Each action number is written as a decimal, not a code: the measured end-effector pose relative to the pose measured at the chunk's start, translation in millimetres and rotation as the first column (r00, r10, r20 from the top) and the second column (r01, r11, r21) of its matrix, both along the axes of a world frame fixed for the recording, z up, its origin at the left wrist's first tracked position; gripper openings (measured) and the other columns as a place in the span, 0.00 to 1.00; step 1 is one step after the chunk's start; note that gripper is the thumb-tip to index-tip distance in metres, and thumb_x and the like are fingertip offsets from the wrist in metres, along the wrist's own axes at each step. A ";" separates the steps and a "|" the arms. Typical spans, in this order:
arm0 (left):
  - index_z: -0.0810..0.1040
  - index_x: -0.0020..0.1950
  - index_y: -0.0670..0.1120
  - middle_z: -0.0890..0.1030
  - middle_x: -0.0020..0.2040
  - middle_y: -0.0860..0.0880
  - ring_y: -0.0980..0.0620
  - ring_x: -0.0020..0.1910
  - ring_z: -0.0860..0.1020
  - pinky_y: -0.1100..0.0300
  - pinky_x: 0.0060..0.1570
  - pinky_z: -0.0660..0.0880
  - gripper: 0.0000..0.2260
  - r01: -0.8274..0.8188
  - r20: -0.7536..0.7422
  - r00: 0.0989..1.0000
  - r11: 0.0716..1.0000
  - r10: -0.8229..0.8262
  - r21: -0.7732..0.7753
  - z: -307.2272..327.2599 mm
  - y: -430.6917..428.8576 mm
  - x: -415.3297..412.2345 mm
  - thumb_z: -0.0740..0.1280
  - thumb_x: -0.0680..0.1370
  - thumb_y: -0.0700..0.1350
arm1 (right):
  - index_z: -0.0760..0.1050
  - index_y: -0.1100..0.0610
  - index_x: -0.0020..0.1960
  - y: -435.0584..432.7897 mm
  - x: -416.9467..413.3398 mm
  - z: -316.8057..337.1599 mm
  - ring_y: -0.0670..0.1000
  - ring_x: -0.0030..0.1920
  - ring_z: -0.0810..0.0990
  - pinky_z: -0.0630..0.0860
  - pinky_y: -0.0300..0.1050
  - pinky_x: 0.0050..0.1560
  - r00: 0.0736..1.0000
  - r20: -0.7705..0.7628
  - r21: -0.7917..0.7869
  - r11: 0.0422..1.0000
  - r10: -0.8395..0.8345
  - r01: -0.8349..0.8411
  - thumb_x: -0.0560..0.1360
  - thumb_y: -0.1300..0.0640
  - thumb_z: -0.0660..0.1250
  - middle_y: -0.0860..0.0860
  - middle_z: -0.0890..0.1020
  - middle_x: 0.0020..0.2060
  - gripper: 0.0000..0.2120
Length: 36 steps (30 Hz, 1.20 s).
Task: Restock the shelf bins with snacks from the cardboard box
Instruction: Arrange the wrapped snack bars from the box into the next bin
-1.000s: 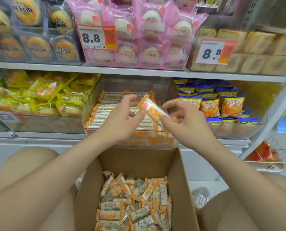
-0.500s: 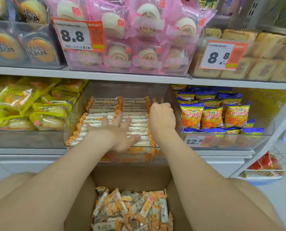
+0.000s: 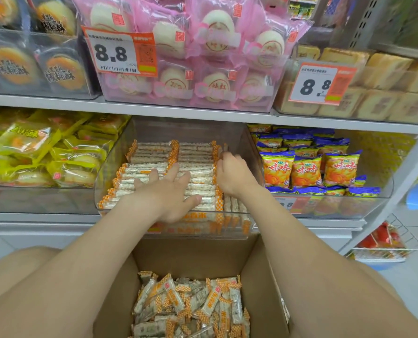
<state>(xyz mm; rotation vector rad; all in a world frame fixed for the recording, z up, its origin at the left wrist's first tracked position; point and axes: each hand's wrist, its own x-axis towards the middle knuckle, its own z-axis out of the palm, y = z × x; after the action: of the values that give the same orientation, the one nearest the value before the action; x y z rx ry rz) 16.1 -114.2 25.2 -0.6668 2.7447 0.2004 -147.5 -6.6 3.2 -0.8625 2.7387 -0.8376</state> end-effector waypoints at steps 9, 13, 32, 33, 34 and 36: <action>0.47 0.85 0.59 0.54 0.85 0.53 0.40 0.84 0.47 0.28 0.76 0.44 0.28 0.078 -0.152 0.985 0.995 -0.087 -0.063 -7.2 0.3 -6.5 0.45 0.85 0.65 | 0.56 0.58 0.82 -2.4 8.3 0.7 0.68 0.76 0.59 0.60 0.64 0.75 0.999 0.018 0.181 0.982 0.047 -0.049 0.86 0.44 0.49 0.64 0.59 0.79 0.29; 0.53 0.84 0.56 0.59 0.81 0.52 0.40 0.83 0.50 0.28 0.75 0.48 0.28 0.092 -0.152 0.982 0.989 -0.109 -0.113 -13.7 1.0 -14.6 0.44 0.85 0.63 | 0.52 0.57 0.83 -3.6 12.0 -5.4 0.69 0.76 0.59 0.60 0.63 0.75 0.999 -0.005 0.165 0.986 0.040 -0.038 0.85 0.43 0.52 0.65 0.56 0.80 0.32; 0.79 0.59 0.50 0.79 0.53 0.49 0.44 0.55 0.78 0.48 0.49 0.74 0.09 0.058 -0.574 0.801 0.976 -0.170 -0.208 6.2 26.4 32.7 0.62 0.81 0.49 | 0.78 0.57 0.58 35.4 92.1 41.1 0.58 0.52 0.81 0.80 0.55 0.49 0.894 -0.397 0.038 0.977 0.209 -0.211 0.80 0.55 0.60 0.55 0.82 0.51 0.11; 0.79 0.53 0.51 0.79 0.46 0.52 0.46 0.49 0.79 0.50 0.43 0.73 0.06 0.054 -0.631 0.760 0.983 -0.157 -0.178 8.6 30.6 41.5 0.63 0.80 0.48 | 0.79 0.55 0.53 49.2 107.2 44.3 0.58 0.47 0.81 0.80 0.54 0.45 0.886 -0.395 0.050 0.969 0.242 -0.242 0.78 0.55 0.60 0.54 0.83 0.46 0.10; 0.77 0.48 0.53 0.77 0.41 0.54 0.47 0.44 0.78 0.51 0.39 0.73 0.04 0.059 -0.670 0.730 0.990 -0.132 -0.131 11.6 35.3 51.4 0.64 0.78 0.50 | 0.78 0.53 0.49 64.4 121.5 46.0 0.58 0.44 0.80 0.80 0.54 0.42 0.886 -0.369 0.070 0.959 0.280 -0.274 0.77 0.54 0.60 0.53 0.83 0.42 0.09; 0.74 0.42 0.55 0.75 0.31 0.55 0.53 0.36 0.77 0.53 0.35 0.73 0.05 0.134 -0.682 0.726 0.991 -0.087 0.016 14.9 46.6 73.4 0.63 0.73 0.54 | 0.75 0.51 0.42 94.5 143.4 41.9 0.58 0.40 0.79 0.78 0.55 0.38 0.899 -0.253 0.112 0.933 0.358 -0.341 0.74 0.53 0.59 0.53 0.81 0.36 0.07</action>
<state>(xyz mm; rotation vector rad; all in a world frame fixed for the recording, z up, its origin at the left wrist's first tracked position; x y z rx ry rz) 89.6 -67.7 40.1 -0.4626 3.4480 0.6181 -4.1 87.9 45.1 -1.4976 2.6768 -0.5924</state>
